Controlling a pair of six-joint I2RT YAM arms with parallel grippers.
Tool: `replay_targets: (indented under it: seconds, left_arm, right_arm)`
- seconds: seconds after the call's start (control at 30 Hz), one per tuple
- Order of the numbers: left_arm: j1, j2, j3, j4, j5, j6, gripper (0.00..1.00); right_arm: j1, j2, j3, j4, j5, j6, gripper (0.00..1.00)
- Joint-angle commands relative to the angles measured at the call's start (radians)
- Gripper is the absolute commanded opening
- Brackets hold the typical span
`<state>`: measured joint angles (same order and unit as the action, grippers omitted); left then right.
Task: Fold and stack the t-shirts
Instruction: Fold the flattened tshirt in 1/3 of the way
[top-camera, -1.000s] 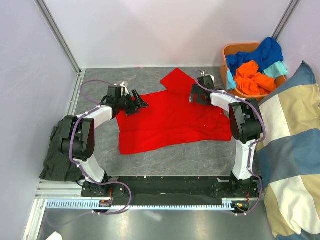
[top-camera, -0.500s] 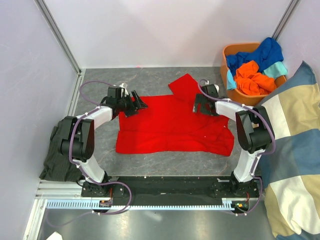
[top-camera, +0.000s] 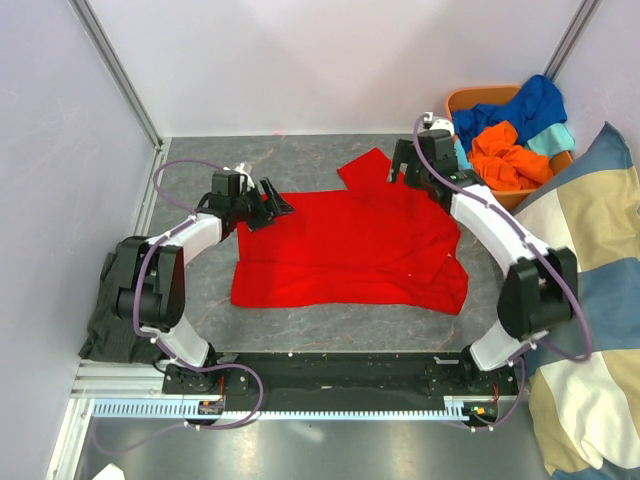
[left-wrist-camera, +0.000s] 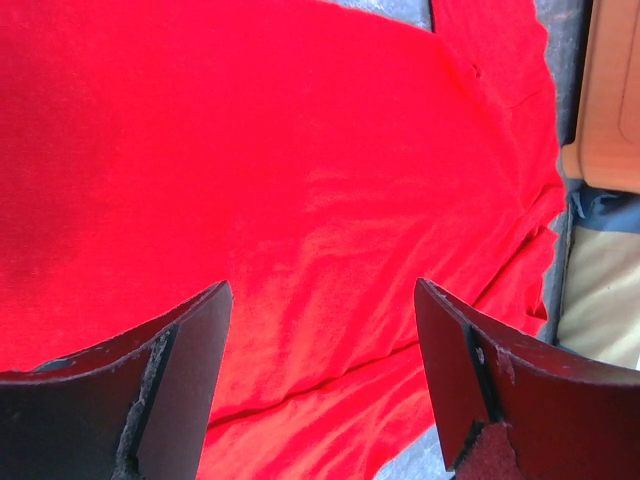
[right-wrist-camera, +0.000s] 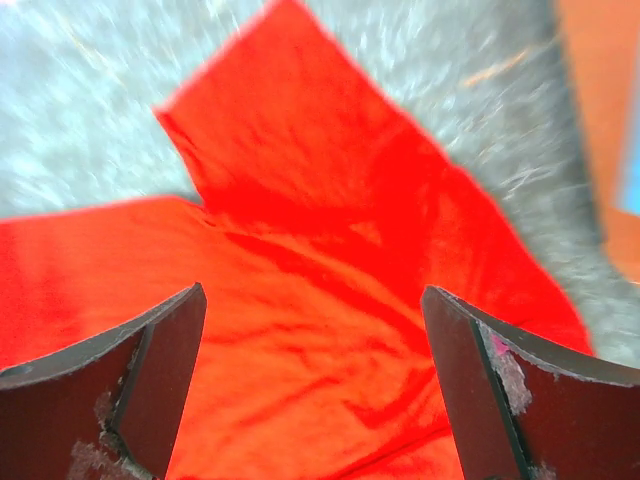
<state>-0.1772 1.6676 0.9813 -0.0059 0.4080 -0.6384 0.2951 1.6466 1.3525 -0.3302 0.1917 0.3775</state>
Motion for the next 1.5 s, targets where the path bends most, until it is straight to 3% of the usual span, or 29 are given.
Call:
replay_targets:
  seconds: [0.0, 0.17, 0.4, 0.53, 0.7, 1.47]
  left_arm:
    - [0.002, -0.046, -0.009, 0.012, -0.026, 0.014, 0.82]
    - [0.002, -0.054, -0.009, 0.012, -0.017, 0.002, 0.82]
    - [0.004, -0.074, -0.021, 0.012, -0.009, -0.006, 0.82]
    - [0.002, -0.078, -0.027, 0.012, -0.005, -0.012, 0.82]
    - [0.002, -0.077, -0.029, 0.012, 0.003, -0.014, 0.81]
    - [0.002, -0.068, -0.035, 0.014, 0.002, -0.017, 0.82]
  right_arm:
    - [0.001, -0.119, -0.102, -0.093, 0.087, 0.076, 0.98]
    - [0.022, -0.312, -0.373, -0.118, 0.211, 0.256, 0.98]
    - [0.111, -0.487, -0.565, -0.193, 0.322, 0.431, 0.95]
    - [0.136, -0.556, -0.651, -0.208, 0.344, 0.5, 0.83]
    - [0.139, -0.571, -0.697, -0.196, 0.321, 0.532, 0.68]
    - [0.145, -0.453, -0.82, -0.026, 0.262, 0.552, 0.52]
